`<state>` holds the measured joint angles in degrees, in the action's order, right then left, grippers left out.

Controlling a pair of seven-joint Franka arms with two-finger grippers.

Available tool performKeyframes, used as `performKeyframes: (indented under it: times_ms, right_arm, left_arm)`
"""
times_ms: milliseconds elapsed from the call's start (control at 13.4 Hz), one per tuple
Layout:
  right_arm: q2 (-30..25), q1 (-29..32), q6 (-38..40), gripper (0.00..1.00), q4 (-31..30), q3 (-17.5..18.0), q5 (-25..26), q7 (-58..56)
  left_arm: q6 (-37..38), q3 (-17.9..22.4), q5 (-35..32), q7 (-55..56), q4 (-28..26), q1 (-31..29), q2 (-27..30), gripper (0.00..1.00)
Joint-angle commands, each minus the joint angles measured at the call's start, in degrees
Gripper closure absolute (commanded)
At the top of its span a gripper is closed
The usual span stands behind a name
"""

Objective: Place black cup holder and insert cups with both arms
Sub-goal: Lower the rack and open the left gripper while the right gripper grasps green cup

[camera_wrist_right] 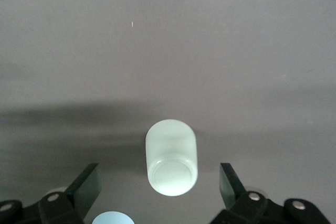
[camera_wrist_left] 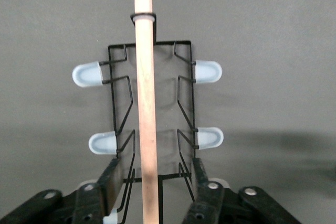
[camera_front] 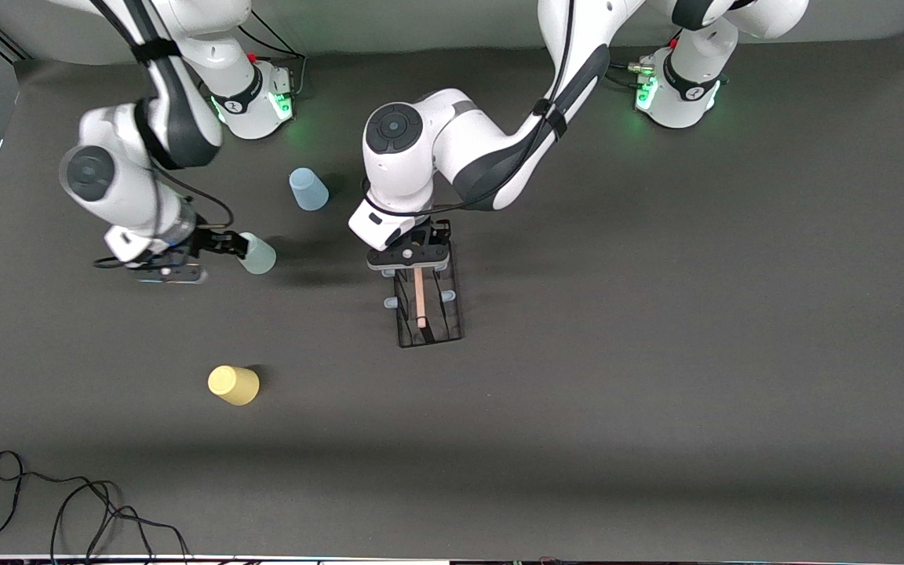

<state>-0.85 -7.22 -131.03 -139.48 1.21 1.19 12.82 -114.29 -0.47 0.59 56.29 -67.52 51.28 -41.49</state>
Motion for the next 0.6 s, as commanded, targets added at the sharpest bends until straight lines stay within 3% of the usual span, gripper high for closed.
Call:
performKeyframes:
  times_ms: [0, 224, 374, 523]
  right_arm:
    - [1.56, -2.36, -0.81, 0.0, -1.22, -0.77, 0.66, 2.03]
    - [2.43, -2.54, -0.89, 0.0, -3.43, -0.86, 0.74, 1.68]
    - [4.09, -2.45, -1.42, 0.01, -3.7, -0.86, 0.74, 1.94]
    - [5.24, -2.45, -2.74, 0.02, -4.66, -0.86, 0.74, 1.86]
  left_arm:
    - [5.63, 0.21, 0.9, -5.47, -0.51, -3.45, 5.43, 0.22]
    - [13.1, 0.2, 6.08, -13.64, -5.06, -10.38, 15.96, 0.15]
    - [19.51, 0.29, 6.27, -17.6, -8.32, -15.13, 23.0, 0.0]
    - [24.36, 0.64, 6.1, -22.51, -12.0, -19.79, 29.07, 0.0]
